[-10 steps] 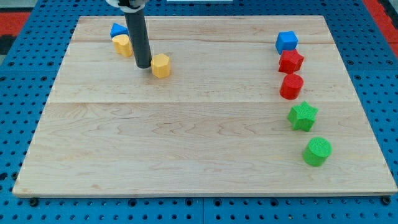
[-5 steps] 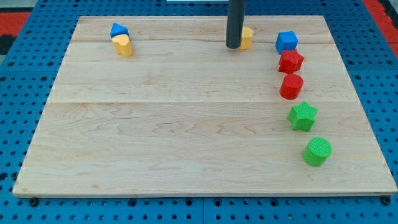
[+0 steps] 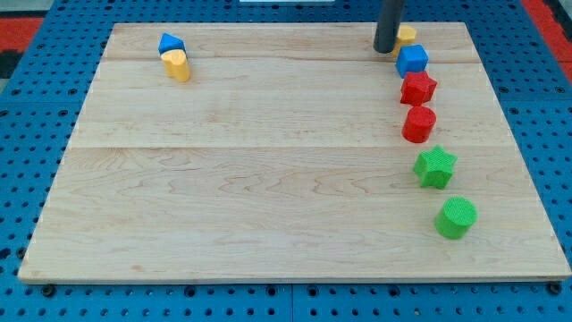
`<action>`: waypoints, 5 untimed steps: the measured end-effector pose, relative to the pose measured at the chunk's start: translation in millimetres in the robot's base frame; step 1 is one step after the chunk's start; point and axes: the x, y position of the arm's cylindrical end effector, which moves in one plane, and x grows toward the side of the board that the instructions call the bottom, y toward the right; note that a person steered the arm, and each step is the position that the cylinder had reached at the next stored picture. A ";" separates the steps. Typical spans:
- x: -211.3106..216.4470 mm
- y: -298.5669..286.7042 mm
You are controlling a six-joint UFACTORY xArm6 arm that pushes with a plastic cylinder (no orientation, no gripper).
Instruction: Move the yellow hexagon away from the yellow heart
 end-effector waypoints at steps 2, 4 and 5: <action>141.9 -221.5; 61.6 -385.5; 15.3 -351.4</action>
